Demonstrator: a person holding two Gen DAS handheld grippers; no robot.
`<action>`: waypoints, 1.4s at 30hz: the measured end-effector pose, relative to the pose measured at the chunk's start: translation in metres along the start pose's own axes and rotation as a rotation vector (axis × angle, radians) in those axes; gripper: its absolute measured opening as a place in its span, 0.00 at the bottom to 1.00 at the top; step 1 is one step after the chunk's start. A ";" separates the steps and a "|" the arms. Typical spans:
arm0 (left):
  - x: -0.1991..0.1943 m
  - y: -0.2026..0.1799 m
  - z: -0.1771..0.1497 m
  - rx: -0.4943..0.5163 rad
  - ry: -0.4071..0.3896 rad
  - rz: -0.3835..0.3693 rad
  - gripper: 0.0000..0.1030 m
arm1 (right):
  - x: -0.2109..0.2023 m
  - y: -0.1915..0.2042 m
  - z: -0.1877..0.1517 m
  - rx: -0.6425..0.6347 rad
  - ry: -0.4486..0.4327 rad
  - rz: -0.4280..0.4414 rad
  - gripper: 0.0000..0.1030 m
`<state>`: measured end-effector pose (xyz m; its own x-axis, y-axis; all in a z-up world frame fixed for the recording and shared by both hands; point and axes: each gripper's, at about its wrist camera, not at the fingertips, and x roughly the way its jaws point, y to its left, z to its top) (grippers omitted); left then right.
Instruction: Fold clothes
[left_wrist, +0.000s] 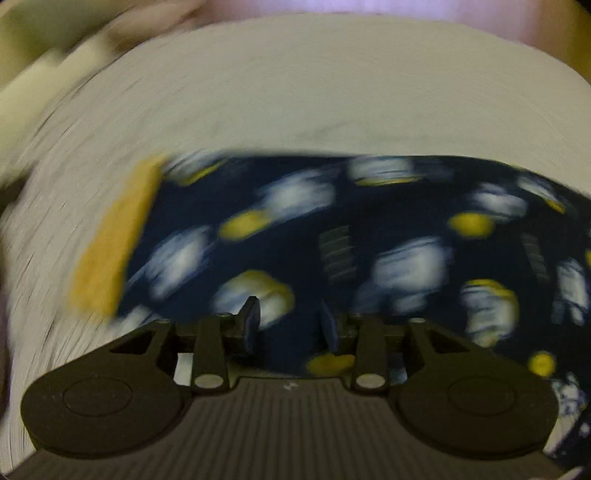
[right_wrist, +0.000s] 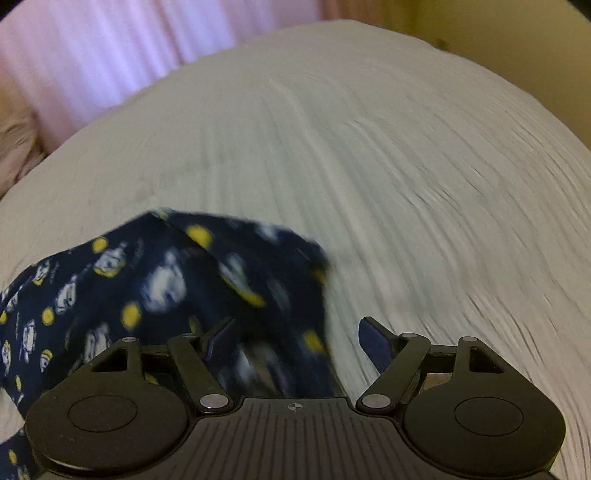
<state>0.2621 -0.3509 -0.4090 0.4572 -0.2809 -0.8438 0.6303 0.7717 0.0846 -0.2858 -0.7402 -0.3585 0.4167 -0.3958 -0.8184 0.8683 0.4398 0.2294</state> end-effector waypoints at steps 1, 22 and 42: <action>0.000 0.021 -0.002 -0.084 0.006 0.024 0.36 | -0.009 -0.005 -0.006 0.031 -0.003 -0.014 0.74; 0.051 0.140 0.065 -0.093 -0.285 0.087 0.11 | -0.098 0.042 -0.087 0.195 -0.055 -0.214 0.74; -0.143 0.116 -0.176 -0.385 0.019 -0.028 0.12 | -0.165 -0.112 -0.219 0.758 -0.076 0.046 0.74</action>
<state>0.1596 -0.1208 -0.3717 0.4291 -0.2974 -0.8529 0.3593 0.9225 -0.1410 -0.5109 -0.5479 -0.3650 0.4504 -0.4566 -0.7673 0.7854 -0.2061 0.5837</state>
